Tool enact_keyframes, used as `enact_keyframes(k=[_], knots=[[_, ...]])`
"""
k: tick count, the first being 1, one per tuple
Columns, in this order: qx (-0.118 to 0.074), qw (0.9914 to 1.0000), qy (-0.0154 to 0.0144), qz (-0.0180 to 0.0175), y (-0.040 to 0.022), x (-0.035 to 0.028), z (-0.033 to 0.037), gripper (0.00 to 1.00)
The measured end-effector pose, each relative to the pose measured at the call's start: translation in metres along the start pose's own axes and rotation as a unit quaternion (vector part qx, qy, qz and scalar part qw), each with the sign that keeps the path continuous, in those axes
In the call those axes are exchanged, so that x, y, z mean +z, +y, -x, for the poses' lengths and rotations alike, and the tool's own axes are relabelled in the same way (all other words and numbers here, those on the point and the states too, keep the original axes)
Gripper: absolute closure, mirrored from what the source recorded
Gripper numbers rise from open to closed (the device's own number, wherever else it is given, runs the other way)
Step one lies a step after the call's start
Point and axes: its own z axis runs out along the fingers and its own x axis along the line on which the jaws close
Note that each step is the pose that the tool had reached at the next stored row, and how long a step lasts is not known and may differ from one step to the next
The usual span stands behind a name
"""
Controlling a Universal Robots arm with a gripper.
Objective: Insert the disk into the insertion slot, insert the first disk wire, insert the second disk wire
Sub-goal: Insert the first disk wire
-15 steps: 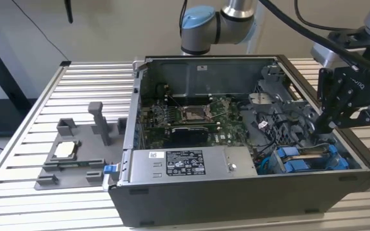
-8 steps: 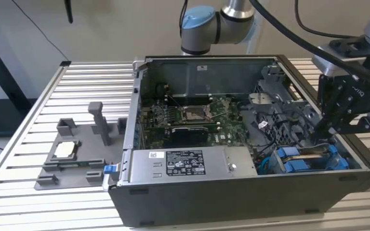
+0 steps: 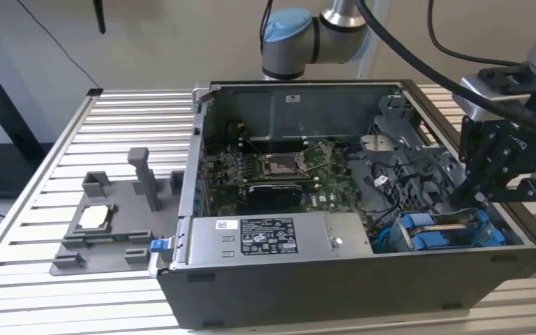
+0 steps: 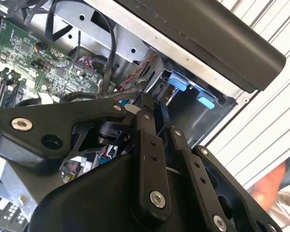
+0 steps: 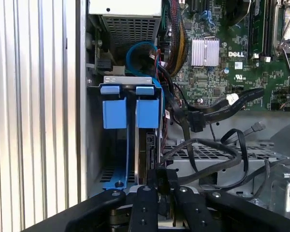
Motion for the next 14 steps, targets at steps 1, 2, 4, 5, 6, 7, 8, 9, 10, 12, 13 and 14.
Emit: enact_keyframes(k=[1,2,4,5,6,7,8,9,10,12,13,14], knots=[[0.000,1.00000,0.0000,0.0001,-0.0002,0.0007,-0.0006,0.81],[0.000,1.00000,0.0000,0.0001,-0.0004,0.0013,-0.0014,0.81],[0.000,1.00000,0.0000,0.0003,-0.0006,0.0027,-0.0030,0.81],[0.000,1.00000,0.0000,0.0004,-0.0008,0.0033,-0.0036,0.81],[0.000,1.00000,0.0000,0.0004,-0.0009,0.0040,-0.0044,0.81],[0.000,1.00000,-0.0001,0.0004,-0.0010,0.0047,-0.0048,0.81],[0.000,1.00000,-0.0001,0.0004,-0.0011,0.0053,-0.0049,0.81],[0.000,1.00000,0.0000,0.0004,-0.0012,0.0057,-0.0051,0.81],[0.000,1.00000,0.0000,0.0004,-0.0013,0.0062,-0.0051,0.81],[0.000,1.00000,0.0000,0.0004,-0.0014,0.0074,-0.0052,0.81],[0.001,1.00000,0.0000,0.0004,-0.0014,0.0081,-0.0052,0.81],[0.001,1.00000,0.0000,0.0004,-0.0015,0.0085,-0.0052,0.81]])
